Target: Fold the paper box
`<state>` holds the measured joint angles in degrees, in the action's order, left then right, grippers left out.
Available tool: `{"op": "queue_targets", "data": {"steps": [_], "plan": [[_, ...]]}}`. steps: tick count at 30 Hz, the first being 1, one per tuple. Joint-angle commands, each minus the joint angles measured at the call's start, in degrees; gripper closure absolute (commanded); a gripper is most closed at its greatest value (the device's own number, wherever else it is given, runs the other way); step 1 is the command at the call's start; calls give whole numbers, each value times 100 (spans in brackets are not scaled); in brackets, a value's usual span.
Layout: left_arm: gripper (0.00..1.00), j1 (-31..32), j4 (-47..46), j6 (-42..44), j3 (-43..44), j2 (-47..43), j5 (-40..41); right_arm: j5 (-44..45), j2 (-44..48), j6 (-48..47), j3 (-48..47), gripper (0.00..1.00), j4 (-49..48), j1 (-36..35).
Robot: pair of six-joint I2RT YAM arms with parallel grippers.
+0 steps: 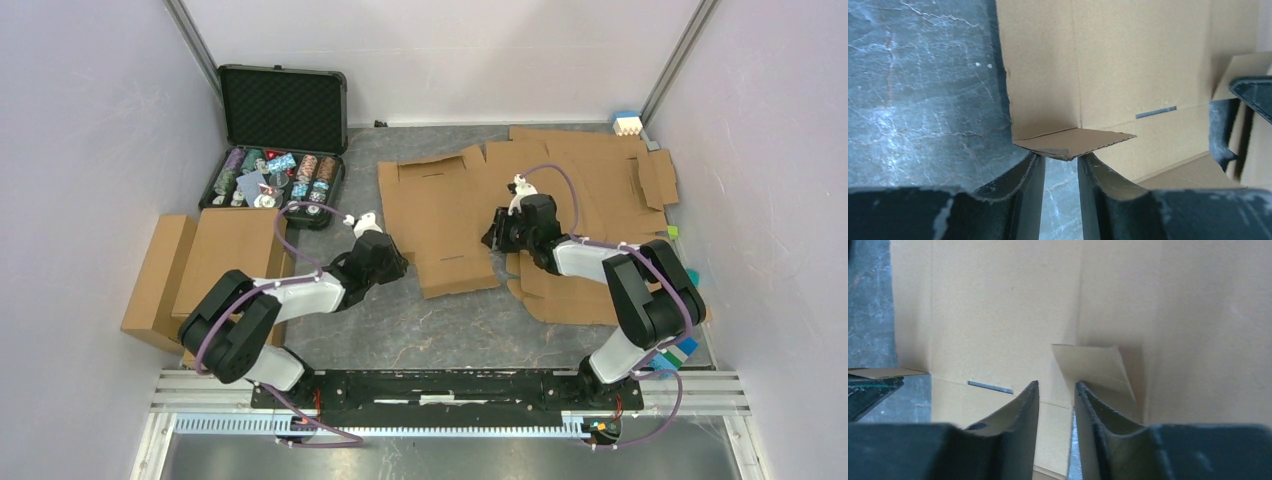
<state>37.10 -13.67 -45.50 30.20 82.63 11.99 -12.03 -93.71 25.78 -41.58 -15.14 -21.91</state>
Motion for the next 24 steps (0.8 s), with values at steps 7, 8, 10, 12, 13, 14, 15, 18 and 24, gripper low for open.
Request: {"op": "queue_targets", "data": {"steps": [7, 8, 10, 12, 13, 14, 15, 18, 24], "plan": [[60, -297, 1187, 33, 996, 920, -30, 705, -411, -94, 6, 99, 312, 126], [60, -300, 1279, 35, 1074, 975, -63, 821, -405, -89, 1, 100, 362, 131], [62, -324, 1510, 71, 1225, 1044, -85, 1006, -388, -47, 1, 100, 438, 128], [64, -328, 1637, 240, 1339, 980, -133, 1045, -400, -33, -24, 100, 488, 133], [66, -330, 1657, 348, 1380, 908, -156, 1024, -414, -30, -41, 100, 497, 125], [68, -328, 1657, 437, 1411, 814, -193, 992, -411, -43, -51, 100, 486, 133], [70, -343, 1662, 545, 1454, 720, -240, 930, -403, -44, -52, 100, 465, 137], [87, -359, 1721, 776, 1626, 469, -346, 810, -368, -42, -29, 100, 392, 134], [98, -482, 1698, 842, 1868, 558, -461, 751, -336, -45, -8, 100, 337, 137]]}}
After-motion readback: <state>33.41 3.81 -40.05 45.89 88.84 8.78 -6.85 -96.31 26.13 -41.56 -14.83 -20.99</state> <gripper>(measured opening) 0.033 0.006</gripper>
